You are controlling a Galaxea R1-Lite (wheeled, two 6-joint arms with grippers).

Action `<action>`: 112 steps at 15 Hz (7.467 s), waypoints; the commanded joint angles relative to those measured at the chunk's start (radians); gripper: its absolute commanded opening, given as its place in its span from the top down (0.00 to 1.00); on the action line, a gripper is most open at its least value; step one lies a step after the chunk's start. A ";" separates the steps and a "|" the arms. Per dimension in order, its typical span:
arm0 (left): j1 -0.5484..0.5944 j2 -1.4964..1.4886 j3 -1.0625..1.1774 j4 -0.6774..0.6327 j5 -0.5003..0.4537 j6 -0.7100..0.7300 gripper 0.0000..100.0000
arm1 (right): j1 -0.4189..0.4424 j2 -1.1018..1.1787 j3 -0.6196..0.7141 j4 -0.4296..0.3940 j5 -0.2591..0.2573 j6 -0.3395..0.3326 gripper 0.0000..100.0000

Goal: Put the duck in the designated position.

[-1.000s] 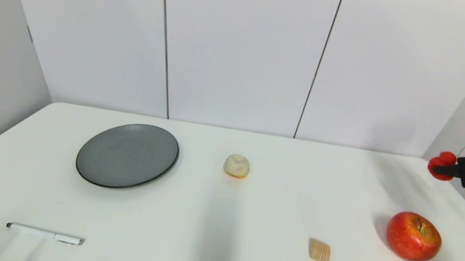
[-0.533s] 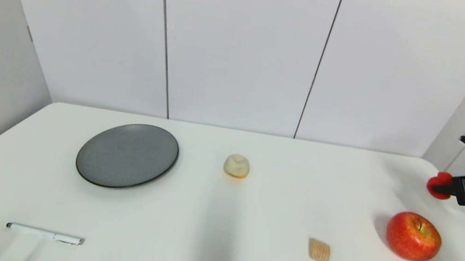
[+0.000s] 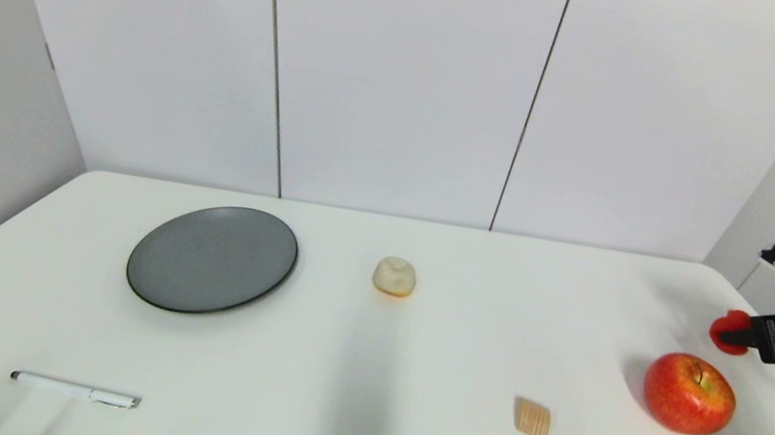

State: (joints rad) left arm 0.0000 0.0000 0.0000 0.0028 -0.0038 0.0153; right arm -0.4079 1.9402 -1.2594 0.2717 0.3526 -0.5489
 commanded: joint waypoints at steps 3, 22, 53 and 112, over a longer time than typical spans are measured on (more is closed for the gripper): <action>0.000 0.000 0.000 0.000 -0.001 0.000 0.00 | 0.003 0.008 0.044 -0.002 0.009 -0.019 1.00; 0.000 0.000 0.000 0.000 -0.001 0.000 0.00 | -0.006 0.043 0.026 -0.048 0.108 -0.060 0.00; 0.000 0.000 0.000 0.000 -0.001 0.000 0.00 | 0.281 -0.624 -0.291 -0.025 0.226 0.382 0.00; 0.000 0.000 0.000 0.000 0.001 0.000 0.00 | 0.411 -1.940 1.259 -0.275 -0.343 0.483 0.00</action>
State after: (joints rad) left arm 0.0000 0.0000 0.0000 0.0028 -0.0038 0.0153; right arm 0.0028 -0.0013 0.0000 -0.0028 0.0081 -0.0649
